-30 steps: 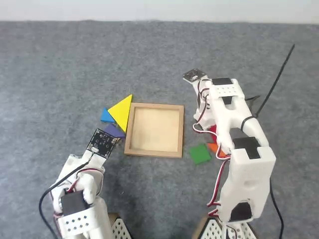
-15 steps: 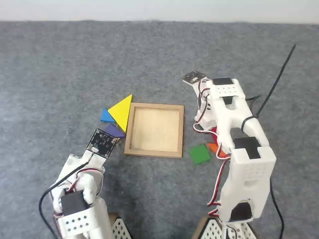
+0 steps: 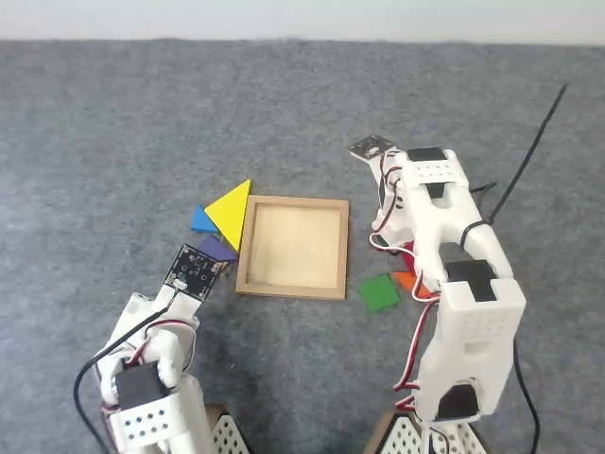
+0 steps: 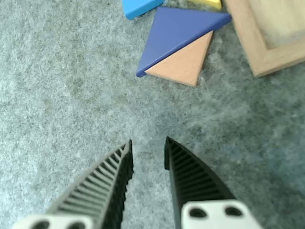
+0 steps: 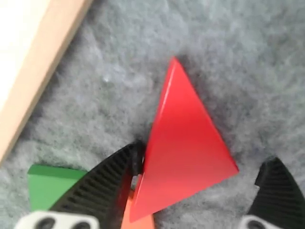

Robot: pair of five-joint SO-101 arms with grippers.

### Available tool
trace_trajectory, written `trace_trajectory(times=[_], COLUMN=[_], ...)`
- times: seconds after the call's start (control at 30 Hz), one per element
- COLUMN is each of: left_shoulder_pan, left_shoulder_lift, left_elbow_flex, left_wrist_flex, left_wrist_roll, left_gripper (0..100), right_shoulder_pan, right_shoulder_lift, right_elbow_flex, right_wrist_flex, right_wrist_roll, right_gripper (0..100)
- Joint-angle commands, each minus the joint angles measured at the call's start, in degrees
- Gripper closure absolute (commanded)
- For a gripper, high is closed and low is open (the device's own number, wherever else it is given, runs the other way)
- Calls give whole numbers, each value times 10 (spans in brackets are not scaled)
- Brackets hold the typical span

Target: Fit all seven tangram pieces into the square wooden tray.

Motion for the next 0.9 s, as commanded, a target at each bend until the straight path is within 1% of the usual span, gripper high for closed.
trace_trajectory(times=[0.0, 0.07, 0.2, 0.67, 0.87], left_shoulder_pan=[-4, -4, -4, -4, -4], left_shoulder_lift=[-11, -11, -11, -11, -11], left_elbow_flex=[-9, -9, -9, -9, -9], left_wrist_flex=[5, 5, 5, 5, 5], left_wrist_roll=[-4, -4, -4, -4, -4], left_gripper=[885, 885, 885, 885, 885], right_shoulder_pan=[12, 12, 12, 10, 10], right_shoulder_lift=[-3, -3, -3, -9, -9], right_elbow_flex=[-2, -2, -2, -1, -26], right_wrist_flex=[9, 9, 9, 16, 56], right_wrist_roll=[7, 7, 7, 2, -3], right_gripper=[715, 747, 727, 729, 729])
